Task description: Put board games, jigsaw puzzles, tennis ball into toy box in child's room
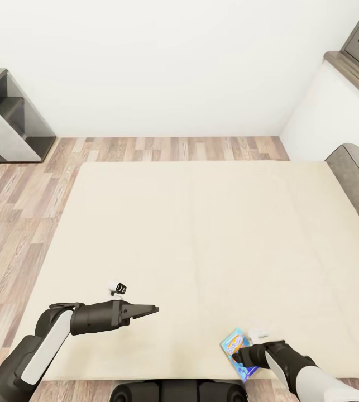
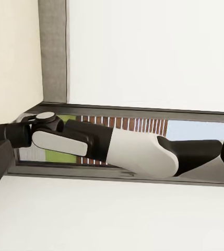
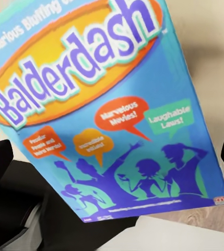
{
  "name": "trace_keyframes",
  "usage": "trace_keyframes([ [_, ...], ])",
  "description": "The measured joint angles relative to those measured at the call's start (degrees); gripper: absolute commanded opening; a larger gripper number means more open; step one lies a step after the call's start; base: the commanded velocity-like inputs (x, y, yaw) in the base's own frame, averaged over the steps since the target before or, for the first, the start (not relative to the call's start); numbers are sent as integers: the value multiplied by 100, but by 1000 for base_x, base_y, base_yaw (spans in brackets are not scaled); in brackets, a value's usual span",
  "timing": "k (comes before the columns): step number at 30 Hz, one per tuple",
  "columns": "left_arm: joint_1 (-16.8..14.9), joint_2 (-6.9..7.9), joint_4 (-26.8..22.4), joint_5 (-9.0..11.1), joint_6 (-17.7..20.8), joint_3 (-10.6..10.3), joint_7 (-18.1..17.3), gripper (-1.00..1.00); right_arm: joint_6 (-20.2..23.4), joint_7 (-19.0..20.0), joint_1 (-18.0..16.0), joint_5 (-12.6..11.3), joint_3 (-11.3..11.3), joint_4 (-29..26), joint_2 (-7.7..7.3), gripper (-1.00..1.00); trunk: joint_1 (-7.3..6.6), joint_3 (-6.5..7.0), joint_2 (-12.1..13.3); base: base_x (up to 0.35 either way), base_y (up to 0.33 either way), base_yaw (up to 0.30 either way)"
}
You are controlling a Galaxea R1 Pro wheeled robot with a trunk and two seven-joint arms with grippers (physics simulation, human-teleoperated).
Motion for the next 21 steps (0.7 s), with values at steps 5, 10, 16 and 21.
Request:
trace_keyframes([
  [5, 0, 0, 0, 0, 2, 0, 0, 100, 11, 0, 0, 6, 1, 92, -1, 100, 0, 0, 0, 0, 0, 0],
  [10, 0, 0, 0, 0, 1, 0, 0, 100, 16, 2, 0, 10, 6, 118, -1, 100, 0, 0, 0, 0, 0, 0],
  [16, 0, 0, -2, 0, 2, 0, 0, 100, 18, 10, 0, 130, 177, 121, 12, 100, 0, 0, 0, 0, 0, 0],
  [21, 0, 0, 0, 0, 0, 0, 0, 100, 41, 9, 0, 171, 394, 122, 143, 100, 0, 0, 0, 0, 0, 0],
])
